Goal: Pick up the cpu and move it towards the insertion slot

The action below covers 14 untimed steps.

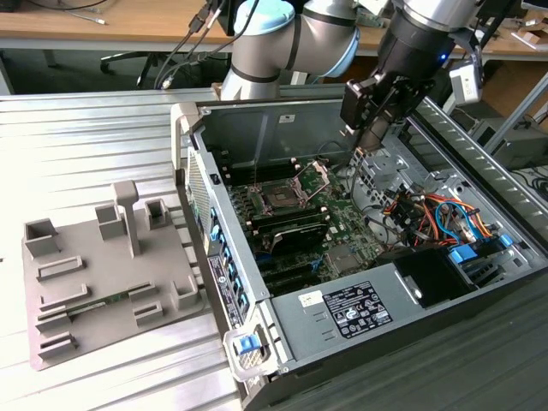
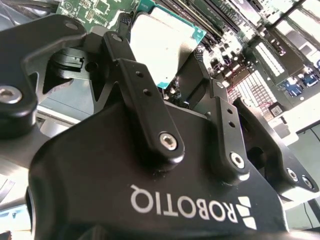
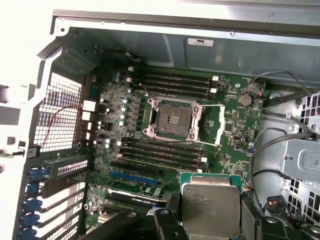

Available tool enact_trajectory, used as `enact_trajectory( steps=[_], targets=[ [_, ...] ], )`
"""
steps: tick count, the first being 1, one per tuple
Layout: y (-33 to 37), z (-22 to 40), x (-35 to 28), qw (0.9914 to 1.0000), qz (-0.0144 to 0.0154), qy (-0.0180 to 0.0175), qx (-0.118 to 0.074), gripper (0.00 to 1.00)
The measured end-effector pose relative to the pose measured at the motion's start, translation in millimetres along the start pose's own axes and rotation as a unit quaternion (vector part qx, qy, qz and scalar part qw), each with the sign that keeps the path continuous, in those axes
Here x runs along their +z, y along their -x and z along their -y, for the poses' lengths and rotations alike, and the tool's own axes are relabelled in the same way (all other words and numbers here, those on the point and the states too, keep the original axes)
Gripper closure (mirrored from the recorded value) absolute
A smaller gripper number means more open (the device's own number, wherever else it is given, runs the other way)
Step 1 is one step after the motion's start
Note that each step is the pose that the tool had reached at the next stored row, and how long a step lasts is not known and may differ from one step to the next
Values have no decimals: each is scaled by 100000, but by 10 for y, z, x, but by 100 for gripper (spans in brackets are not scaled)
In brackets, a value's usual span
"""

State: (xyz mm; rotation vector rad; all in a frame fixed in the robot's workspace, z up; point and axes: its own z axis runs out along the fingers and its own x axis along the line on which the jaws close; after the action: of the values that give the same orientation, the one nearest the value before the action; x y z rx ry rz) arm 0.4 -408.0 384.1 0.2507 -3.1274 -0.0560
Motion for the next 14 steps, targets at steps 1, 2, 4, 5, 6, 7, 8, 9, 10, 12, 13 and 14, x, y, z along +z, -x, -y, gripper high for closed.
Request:
enact_trajectory(
  steps=[1,2,4,5,6,7,8,9,10,12,13,14],
  targets=[
    [0,-2,1,100000,-2,-2,-3,45],
    [1,-4,2,100000,0,-2,-1,45],
    [2,-10,6,100000,0,-3,1,45],
    [2,-12,7,100000,-1,-1,-1,45],
    [3,-14,8,100000,0,-2,-1,45],
    [3,-15,9,100000,-2,-2,2,45],
    [4,-18,11,100000,-1,-5,-1,45],
    [4,-19,12,100000,0,-3,-1,45],
    [5,-21,13,100000,-2,-4,1,45],
    [6,-25,17,100000,-1,-5,-2,45],
    [6,-26,18,100000,0,-4,-3,45],
    [7,-28,19,100000,-1,-3,-1,45]
  ],
)
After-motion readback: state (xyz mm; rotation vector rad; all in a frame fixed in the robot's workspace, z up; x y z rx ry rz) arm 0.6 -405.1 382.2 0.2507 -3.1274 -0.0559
